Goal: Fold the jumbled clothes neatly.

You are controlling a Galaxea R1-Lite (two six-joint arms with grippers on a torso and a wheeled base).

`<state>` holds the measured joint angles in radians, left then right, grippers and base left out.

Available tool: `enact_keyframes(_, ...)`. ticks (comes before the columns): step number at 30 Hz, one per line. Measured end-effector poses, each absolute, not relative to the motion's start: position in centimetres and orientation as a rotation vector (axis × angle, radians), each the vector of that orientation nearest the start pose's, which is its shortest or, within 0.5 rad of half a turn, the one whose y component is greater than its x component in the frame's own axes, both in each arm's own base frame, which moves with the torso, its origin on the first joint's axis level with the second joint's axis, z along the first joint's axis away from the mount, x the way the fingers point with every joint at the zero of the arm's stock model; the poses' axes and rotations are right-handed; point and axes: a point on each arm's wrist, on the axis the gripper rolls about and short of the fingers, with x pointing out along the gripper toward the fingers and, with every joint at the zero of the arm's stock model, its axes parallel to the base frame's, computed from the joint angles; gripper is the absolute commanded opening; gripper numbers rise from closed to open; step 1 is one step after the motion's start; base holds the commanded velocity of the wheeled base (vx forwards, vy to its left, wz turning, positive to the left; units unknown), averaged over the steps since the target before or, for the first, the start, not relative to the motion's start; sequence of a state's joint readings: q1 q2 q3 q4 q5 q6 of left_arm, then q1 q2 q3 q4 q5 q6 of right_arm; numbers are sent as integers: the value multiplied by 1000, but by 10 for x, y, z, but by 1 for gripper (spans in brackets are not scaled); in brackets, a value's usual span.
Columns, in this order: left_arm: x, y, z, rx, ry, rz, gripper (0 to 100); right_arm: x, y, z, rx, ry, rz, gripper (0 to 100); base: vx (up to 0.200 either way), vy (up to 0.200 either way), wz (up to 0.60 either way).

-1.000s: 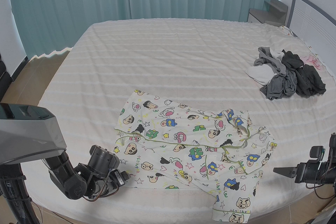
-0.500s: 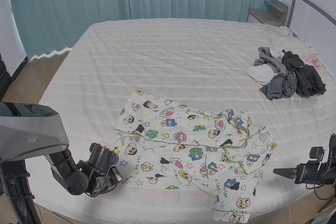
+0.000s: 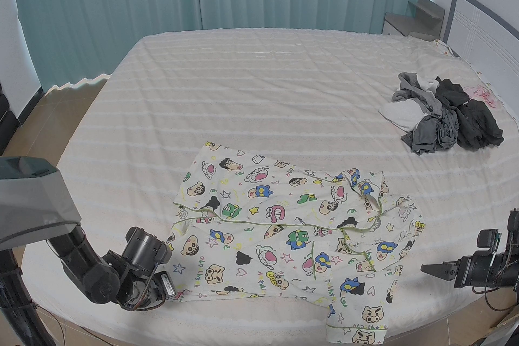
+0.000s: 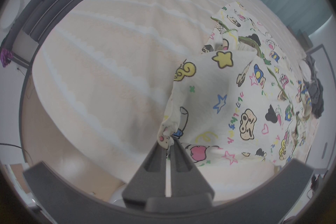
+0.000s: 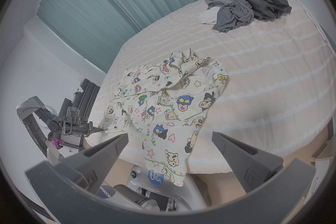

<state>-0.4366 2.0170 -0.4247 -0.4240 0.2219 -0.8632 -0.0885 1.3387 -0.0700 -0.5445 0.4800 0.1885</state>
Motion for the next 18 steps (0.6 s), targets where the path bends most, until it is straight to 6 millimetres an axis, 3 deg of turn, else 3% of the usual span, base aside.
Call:
enact_keyframes(7,197,-88,9,-295,1171,289,0,130,-1,81,382,739,308,100,0,0,0)
enact_keyframes(11,193,-87,12,-294,1175,276,0,129,-1,80,380,741,310,100,0,0,0)
enact_keyframes(12,193,-87,12,-298,1178,270,100,129,0,80,379,742,311,100,0,0,0)
enact_keyframes(18,194,-89,15,-347,1189,236,100,128,1,80,374,748,319,100,0,0,0)
